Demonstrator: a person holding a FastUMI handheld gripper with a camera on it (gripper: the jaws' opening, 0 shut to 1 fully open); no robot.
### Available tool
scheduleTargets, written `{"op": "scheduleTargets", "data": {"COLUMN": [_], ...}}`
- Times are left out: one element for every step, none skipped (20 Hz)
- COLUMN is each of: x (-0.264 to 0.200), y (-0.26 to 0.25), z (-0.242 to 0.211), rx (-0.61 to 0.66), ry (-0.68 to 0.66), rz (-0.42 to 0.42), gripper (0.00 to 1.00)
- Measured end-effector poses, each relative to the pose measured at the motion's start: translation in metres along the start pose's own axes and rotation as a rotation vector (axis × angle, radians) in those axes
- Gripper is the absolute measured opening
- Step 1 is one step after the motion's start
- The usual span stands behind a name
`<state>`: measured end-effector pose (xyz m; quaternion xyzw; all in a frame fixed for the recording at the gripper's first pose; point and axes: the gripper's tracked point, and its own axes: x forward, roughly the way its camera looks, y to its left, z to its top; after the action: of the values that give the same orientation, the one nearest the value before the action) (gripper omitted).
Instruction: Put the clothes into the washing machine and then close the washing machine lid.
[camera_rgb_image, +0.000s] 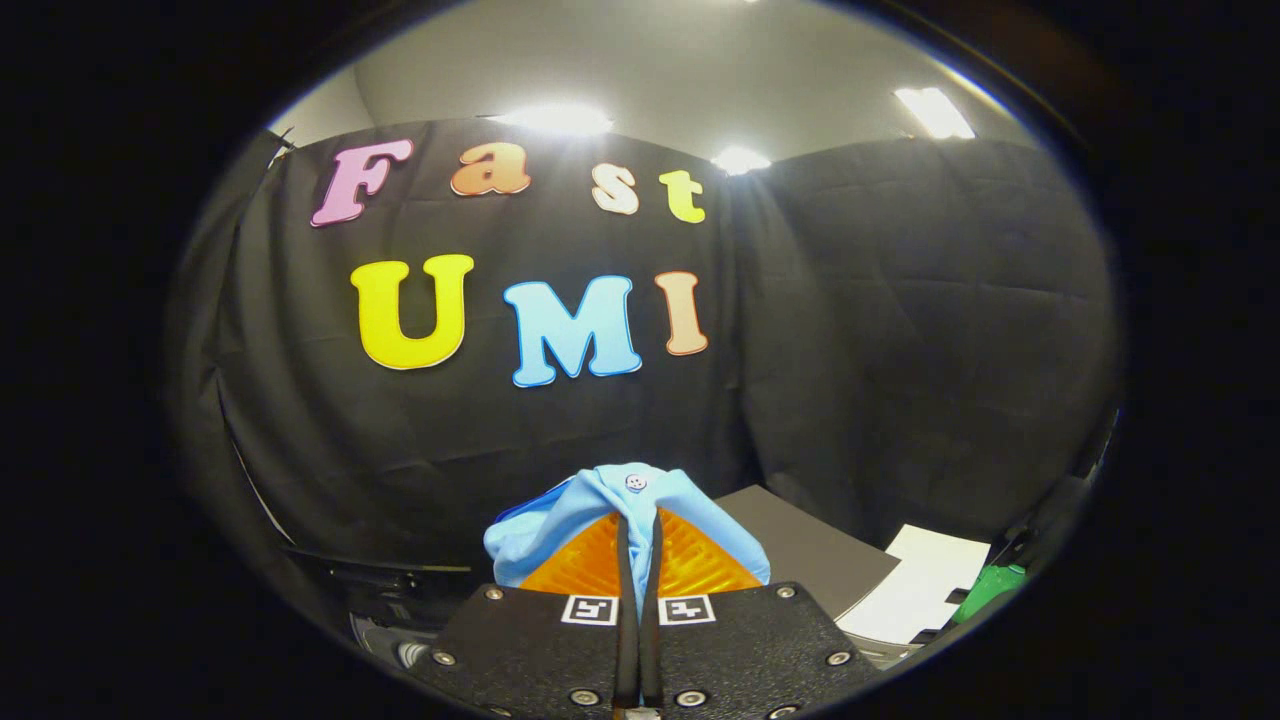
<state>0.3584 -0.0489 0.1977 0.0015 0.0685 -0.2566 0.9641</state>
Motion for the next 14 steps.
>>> {"op": "scheduleTargets", "data": {"x": [-0.008,-0.015,-0.023,-0.031,-0.037,-0.043,-0.05,-0.057,-0.065,-0.072,-0.079,-0.085,-0.091,-0.095], "y": [0.01,0.021,0.035,0.05,0.064,0.078,0.093,0.108,0.122,0.134,0.146,0.159,0.172,0.184], "z": [-0.001,-0.004,-0.006,-0.01,-0.014,-0.018,-0.023,-0.028,-0.032,-0.038,-0.043,-0.05,-0.054,-0.059], "rx": [-0.004,-0.004,-0.001,0.0,-0.005,-0.009,-0.006,-0.002,-0.002,-0.01,-0.02,-0.028,-0.037,-0.046], "ry": [-0.003,-0.005,-0.002,0.001,0.002,0.008,0.013,0.017,0.024,0.03,0.041,0.054,0.063,0.071], "rz": [0.009,0.021,0.039,0.061,0.079,0.103,0.13,0.159,0.183,0.203,0.221,0.239,0.26,0.281], "gripper": [0.01,0.01,0.01,0.01,0.01,0.01,0.01,0.01,0.01,0.01,0.01,0.0,0.0,0.01]}}
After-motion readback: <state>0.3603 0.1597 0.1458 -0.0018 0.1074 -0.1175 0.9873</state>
